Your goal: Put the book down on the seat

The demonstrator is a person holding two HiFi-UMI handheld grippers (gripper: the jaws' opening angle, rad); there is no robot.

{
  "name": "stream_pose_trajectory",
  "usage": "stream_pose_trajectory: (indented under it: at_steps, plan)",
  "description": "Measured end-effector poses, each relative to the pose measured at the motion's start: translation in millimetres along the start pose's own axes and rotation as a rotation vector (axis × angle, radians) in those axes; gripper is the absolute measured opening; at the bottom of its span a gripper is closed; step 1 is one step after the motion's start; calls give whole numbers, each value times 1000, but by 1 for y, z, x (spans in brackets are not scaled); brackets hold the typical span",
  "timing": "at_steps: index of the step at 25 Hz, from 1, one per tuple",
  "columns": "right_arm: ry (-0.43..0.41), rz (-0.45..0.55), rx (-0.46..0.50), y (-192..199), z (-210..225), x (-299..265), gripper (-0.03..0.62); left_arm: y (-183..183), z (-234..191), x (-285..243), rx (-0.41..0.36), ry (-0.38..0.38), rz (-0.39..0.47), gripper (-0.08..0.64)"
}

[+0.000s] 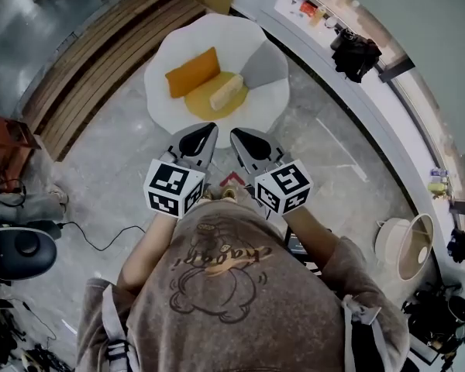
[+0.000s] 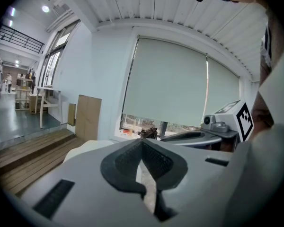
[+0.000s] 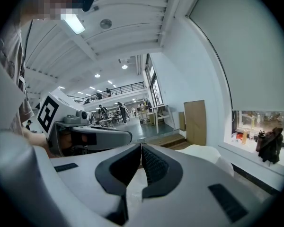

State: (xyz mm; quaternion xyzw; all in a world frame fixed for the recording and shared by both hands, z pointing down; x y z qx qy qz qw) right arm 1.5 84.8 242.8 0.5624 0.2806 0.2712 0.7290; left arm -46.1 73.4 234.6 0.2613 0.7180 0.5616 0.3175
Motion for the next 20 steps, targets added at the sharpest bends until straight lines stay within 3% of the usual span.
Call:
stream_pose_trajectory:
  at_steps: [8,20]
  plan:
    - [-31,-5,47,-6,9,0,21,-1,0,-5,-4,-8,7,5]
    - [-61,10,32,-11,12,-8,20,-2,-1,-11,1,-23,14,5]
Point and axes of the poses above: the fingertips, and each gripper's own axes: x backward along the fingers, z to its right, y out of its underside, the point moved 1 cm from there along x, backward along the fingers, and after that the axes turned 8 degrees about z, right-handed, at the moved point
